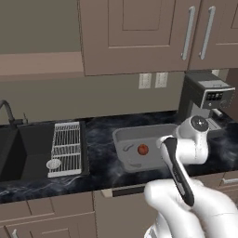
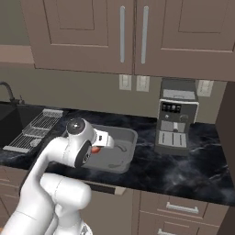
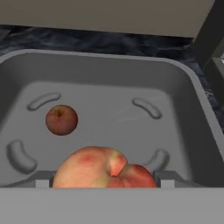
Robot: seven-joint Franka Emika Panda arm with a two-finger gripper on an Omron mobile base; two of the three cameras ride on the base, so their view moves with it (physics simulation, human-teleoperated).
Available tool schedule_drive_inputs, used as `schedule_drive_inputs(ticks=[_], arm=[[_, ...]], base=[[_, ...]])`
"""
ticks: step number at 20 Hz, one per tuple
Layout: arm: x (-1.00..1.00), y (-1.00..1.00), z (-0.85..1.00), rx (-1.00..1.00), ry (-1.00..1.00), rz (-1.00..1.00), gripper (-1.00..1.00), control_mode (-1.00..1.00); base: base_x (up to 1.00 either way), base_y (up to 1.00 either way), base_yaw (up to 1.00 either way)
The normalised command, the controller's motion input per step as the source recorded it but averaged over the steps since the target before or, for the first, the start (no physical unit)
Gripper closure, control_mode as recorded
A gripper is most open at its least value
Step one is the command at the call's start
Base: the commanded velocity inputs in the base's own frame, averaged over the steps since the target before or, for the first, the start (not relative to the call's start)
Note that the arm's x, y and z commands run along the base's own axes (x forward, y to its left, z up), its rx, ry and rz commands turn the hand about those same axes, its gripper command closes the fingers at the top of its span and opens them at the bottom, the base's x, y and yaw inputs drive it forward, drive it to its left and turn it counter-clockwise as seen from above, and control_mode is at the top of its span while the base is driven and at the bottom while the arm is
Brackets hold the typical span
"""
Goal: Pick the apple and peach from the fridge and place them inside the tupperware on the counter.
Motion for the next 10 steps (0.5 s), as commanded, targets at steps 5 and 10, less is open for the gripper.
schedule_drive_inputs(ticks=[5,10], arm=[[0.56,0.0,-0.39,0.0,0.0,0.0,1.0,-1.0],[0.46,0.0,-0.4,0.0,0.0,0.0,1.0,-1.0]], base=[[0.0,0.0,0.0],[0.0,0.0,0.0]])
